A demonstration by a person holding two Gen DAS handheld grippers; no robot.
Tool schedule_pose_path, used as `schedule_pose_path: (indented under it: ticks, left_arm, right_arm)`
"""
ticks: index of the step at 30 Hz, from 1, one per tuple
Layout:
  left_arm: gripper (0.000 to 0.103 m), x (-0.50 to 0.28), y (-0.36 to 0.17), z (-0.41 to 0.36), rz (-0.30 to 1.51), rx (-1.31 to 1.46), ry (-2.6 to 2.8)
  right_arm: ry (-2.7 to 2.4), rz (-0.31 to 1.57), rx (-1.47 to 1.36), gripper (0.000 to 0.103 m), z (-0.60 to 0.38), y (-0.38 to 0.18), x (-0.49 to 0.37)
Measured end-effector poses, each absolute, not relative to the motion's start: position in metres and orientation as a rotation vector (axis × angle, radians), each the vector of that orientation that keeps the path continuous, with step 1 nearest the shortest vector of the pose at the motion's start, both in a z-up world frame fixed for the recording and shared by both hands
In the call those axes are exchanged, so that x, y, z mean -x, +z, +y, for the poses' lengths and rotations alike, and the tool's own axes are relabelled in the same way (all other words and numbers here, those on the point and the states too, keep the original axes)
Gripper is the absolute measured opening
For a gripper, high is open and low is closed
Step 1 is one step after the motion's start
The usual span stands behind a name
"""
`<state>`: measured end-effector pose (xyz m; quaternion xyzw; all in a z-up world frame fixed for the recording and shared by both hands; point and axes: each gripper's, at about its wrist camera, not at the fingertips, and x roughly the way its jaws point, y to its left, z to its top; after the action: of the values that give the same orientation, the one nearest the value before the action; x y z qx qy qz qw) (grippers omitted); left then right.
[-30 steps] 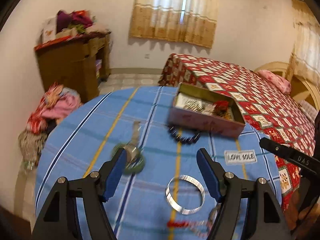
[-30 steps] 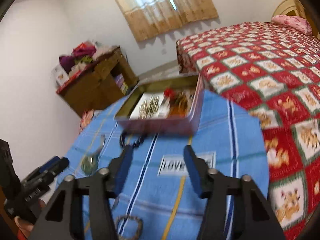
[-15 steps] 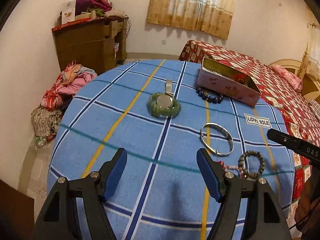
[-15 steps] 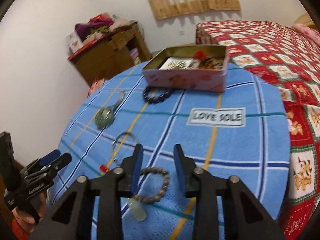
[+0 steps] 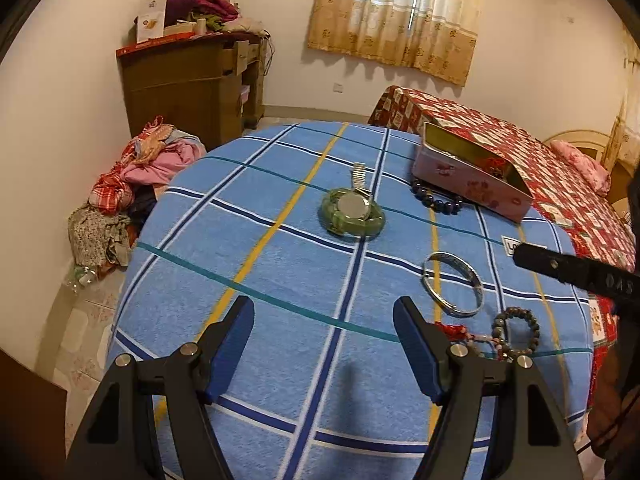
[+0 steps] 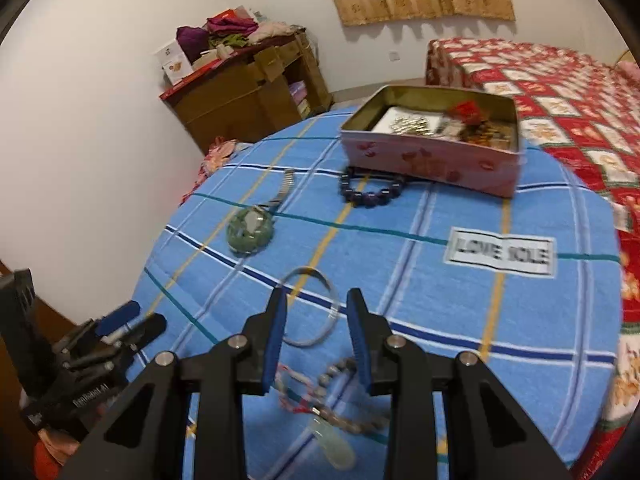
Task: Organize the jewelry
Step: 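Move the right tool to the green-band watch and grasp it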
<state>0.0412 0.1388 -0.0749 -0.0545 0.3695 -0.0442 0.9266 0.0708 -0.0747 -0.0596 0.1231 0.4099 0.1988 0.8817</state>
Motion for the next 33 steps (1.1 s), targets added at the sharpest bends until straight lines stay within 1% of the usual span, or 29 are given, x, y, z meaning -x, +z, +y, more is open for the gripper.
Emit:
schedule_pose_path:
  ticks: [5,8,12,13,16,18,22,23,24,25,26,30,33]
  left_arm:
    - [0.072,-0.040,-0.073,0.149,0.751,0.127,-0.078]
    - [0.072,-0.040,-0.072,0.159,0.747,0.135,-0.062]
    - [0.072,-0.042,-0.073,0.172,0.745,0.156,-0.042]
    - [0.072,-0.043,-0.073,0.175,0.746,0.161,-0.039]
    - [0.072,-0.046,-0.076,0.183,0.748,0.184,-0.035]
    - [0.072,-0.049,-0.077,0.188,0.752,0.192,-0.030]
    - [0.072,-0.054,-0.081,0.193,0.764,0.196,-0.023]
    - [0.072,-0.055,-0.081,0.193,0.765,0.197,-0.022]
    - [0.072,-0.056,-0.081,0.193,0.765,0.198,-0.022]
    - [0.072,-0.056,-0.081,0.193,0.765,0.199,-0.022]
    - [0.072,-0.058,-0.082,0.193,0.766,0.198,-0.022]
    - [0.072,-0.062,-0.082,0.191,0.768,0.193,-0.028]
    - [0.072,-0.064,-0.081,0.188,0.770,0.192,-0.037]
  right_arm:
    - [0.470,0.875,-0.242,0.035,-0.043,-0.061,-0.106]
    - [0.506,0.916,-0.323,0.035,-0.035,-0.063,-0.139]
    - [0.551,1.017,-0.425,0.036,-0.022,-0.076,-0.183]
    - [0.554,1.032,-0.436,0.037,-0.019,-0.080,-0.192]
    - [0.547,1.114,-0.487,0.046,-0.010,-0.098,-0.216]
    - [0.571,1.160,-0.563,0.046,-0.004,-0.111,-0.226]
    - [0.568,1.137,-0.599,0.045,0.002,-0.112,-0.238]
    - [0.571,1.137,-0.604,0.044,0.003,-0.112,-0.239]
    - [0.574,1.139,-0.606,0.040,0.004,-0.114,-0.241]
    - [0.577,1.147,-0.595,0.019,0.004,-0.116,-0.241]
    - [0.589,1.147,-0.599,0.014,0.004,-0.117,-0.241]
    - [0.632,1.094,-0.606,0.010,-0.002,-0.105,-0.234]
    - [0.741,1.011,-0.688,0.009,-0.013,-0.077,-0.222]
